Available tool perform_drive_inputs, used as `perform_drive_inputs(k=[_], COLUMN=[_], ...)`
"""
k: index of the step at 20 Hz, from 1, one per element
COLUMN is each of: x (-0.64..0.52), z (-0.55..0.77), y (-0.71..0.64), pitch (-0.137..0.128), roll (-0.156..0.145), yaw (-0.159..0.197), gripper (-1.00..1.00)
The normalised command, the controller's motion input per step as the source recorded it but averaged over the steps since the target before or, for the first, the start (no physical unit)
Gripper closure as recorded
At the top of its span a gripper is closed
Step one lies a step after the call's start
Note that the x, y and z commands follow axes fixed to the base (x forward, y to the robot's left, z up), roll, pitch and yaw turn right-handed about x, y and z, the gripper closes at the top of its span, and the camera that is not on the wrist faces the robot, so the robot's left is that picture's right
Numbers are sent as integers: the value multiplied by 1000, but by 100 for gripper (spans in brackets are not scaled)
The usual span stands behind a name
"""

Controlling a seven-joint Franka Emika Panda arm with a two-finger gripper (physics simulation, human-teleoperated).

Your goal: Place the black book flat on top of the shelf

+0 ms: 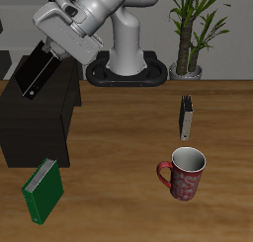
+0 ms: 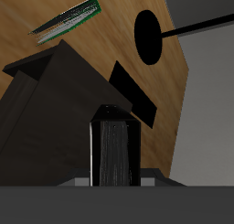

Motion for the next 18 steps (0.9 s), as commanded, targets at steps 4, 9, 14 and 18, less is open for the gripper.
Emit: perform_drive_inputs(k=[4, 9, 14, 18], x=[173, 155, 55, 17], z=[-643, -525, -233, 38], y=[153, 204, 283, 222], pitch=[240, 166, 55, 27], roll=[128, 118, 63, 66], yaw=[-57, -59, -13, -44], gripper=[-100, -100, -100, -100])
